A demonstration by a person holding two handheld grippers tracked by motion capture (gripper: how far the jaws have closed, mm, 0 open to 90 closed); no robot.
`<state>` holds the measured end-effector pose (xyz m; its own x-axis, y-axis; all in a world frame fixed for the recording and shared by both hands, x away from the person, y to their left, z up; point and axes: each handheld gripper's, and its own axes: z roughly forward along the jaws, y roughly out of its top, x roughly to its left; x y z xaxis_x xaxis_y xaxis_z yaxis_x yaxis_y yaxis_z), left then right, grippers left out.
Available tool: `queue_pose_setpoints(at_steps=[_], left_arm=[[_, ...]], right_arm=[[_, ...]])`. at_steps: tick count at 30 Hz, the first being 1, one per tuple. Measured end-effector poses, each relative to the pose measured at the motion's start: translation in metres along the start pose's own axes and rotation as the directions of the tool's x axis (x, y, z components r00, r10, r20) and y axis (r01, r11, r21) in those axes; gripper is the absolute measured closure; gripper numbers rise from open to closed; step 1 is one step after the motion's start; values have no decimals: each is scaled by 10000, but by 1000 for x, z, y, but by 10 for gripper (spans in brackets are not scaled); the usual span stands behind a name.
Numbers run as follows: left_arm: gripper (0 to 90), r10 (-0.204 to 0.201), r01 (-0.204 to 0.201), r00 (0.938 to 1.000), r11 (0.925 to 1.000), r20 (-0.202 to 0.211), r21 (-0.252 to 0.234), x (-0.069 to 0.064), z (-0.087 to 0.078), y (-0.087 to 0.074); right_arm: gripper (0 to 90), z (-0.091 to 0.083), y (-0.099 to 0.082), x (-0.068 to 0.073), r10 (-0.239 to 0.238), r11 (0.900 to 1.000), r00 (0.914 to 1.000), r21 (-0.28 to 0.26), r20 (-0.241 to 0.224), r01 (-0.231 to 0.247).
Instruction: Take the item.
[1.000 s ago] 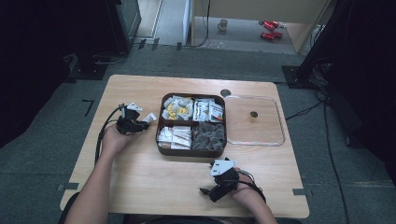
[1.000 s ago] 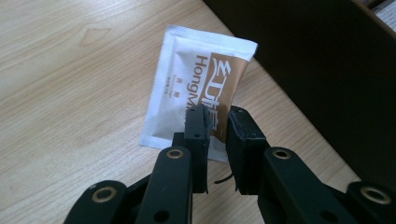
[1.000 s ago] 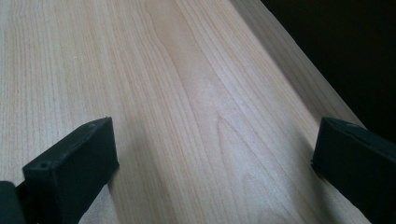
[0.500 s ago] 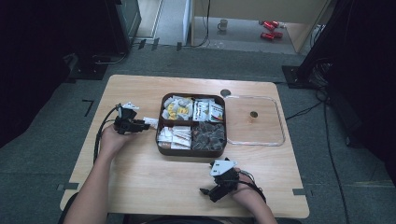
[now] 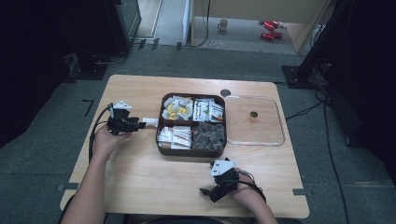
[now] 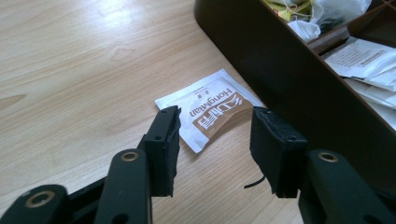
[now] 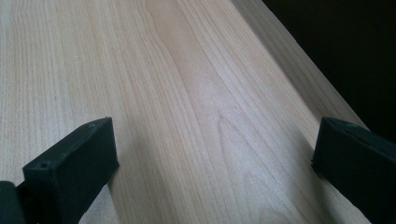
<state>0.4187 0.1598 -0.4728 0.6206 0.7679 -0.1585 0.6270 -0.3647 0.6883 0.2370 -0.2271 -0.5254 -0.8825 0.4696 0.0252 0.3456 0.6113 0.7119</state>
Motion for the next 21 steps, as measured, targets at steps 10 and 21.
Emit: queue_pose_setpoints(at_steps=[10, 21], left_arm=[[493, -225, 220, 9995, 9994, -215, -253, 8, -12, -9], [462, -499, 489, 9982, 9984, -346, -276, 19, -19, -21]], right_arm=[[0, 0, 0, 0, 14, 10000, 10000, 5, -3, -14], [0, 0, 1, -1, -27, 10000, 10000, 12, -53, 27]])
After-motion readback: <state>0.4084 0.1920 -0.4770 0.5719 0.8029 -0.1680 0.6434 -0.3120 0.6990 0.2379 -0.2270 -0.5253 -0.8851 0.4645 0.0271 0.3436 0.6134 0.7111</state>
